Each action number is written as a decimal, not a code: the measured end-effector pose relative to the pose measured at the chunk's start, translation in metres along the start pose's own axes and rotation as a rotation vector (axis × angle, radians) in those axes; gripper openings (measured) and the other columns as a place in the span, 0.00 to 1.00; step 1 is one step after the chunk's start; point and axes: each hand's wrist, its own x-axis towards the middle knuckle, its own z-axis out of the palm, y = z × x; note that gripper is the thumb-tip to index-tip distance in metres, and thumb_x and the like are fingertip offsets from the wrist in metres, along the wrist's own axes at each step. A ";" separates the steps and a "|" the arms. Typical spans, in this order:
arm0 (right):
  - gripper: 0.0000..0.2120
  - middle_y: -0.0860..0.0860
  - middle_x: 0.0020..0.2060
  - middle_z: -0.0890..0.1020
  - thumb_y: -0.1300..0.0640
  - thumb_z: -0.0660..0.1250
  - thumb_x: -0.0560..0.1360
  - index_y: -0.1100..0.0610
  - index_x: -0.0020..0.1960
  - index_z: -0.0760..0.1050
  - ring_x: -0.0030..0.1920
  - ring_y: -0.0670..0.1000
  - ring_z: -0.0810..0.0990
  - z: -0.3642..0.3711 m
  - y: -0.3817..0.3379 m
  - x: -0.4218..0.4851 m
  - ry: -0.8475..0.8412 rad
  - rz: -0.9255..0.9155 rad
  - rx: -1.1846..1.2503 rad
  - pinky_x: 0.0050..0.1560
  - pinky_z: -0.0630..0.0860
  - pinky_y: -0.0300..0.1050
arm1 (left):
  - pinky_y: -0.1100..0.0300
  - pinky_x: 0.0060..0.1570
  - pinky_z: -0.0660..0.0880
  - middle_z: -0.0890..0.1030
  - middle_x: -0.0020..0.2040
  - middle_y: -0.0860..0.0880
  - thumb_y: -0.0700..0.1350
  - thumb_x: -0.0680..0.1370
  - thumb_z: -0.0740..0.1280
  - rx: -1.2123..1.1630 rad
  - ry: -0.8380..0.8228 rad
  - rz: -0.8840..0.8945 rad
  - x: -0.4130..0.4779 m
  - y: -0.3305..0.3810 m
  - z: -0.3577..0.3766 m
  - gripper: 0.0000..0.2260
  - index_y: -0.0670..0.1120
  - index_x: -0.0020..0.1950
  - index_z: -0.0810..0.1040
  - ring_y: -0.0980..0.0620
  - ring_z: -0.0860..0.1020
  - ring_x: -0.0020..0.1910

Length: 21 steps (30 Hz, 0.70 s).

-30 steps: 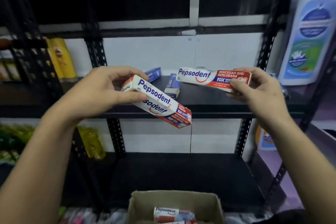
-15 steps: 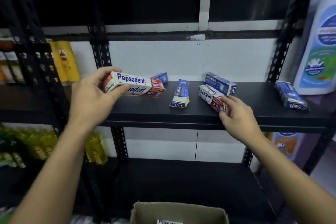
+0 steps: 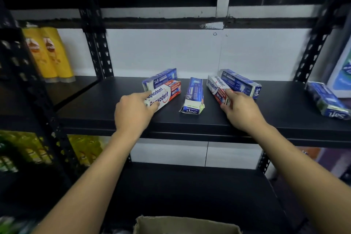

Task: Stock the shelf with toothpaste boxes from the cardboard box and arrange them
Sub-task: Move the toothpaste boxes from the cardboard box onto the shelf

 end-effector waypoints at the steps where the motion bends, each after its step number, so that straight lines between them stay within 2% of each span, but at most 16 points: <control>1: 0.22 0.58 0.63 0.76 0.52 0.65 0.78 0.56 0.70 0.69 0.61 0.61 0.75 0.003 0.000 0.007 -0.004 0.000 -0.005 0.55 0.73 0.51 | 0.52 0.49 0.77 0.85 0.52 0.46 0.60 0.74 0.70 0.030 -0.034 0.003 0.008 0.002 0.005 0.22 0.57 0.66 0.78 0.41 0.80 0.53; 9: 0.21 0.59 0.60 0.78 0.50 0.65 0.78 0.51 0.70 0.69 0.57 0.63 0.77 0.017 0.006 0.050 -0.041 0.052 -0.061 0.49 0.74 0.51 | 0.52 0.52 0.77 0.81 0.58 0.44 0.59 0.76 0.68 0.111 -0.177 0.027 0.044 0.030 0.038 0.19 0.53 0.64 0.79 0.40 0.78 0.56; 13: 0.24 0.56 0.65 0.74 0.48 0.63 0.79 0.46 0.74 0.64 0.63 0.62 0.73 0.021 0.008 0.055 -0.043 0.063 -0.042 0.55 0.75 0.55 | 0.52 0.52 0.75 0.79 0.63 0.47 0.62 0.77 0.66 0.133 -0.197 -0.011 0.053 0.036 0.049 0.22 0.57 0.69 0.75 0.42 0.77 0.60; 17: 0.26 0.56 0.69 0.69 0.46 0.61 0.80 0.45 0.76 0.59 0.66 0.63 0.68 0.023 0.010 0.054 -0.069 0.077 -0.043 0.61 0.72 0.58 | 0.51 0.56 0.75 0.78 0.66 0.47 0.64 0.76 0.66 0.047 -0.203 -0.064 0.050 0.032 0.052 0.25 0.58 0.71 0.73 0.42 0.76 0.63; 21: 0.27 0.55 0.71 0.67 0.47 0.63 0.78 0.47 0.75 0.62 0.69 0.63 0.64 0.016 0.005 0.045 -0.026 0.093 -0.020 0.63 0.71 0.58 | 0.54 0.57 0.73 0.78 0.65 0.47 0.60 0.75 0.69 -0.049 -0.191 -0.069 0.041 0.033 0.036 0.24 0.54 0.70 0.75 0.43 0.76 0.63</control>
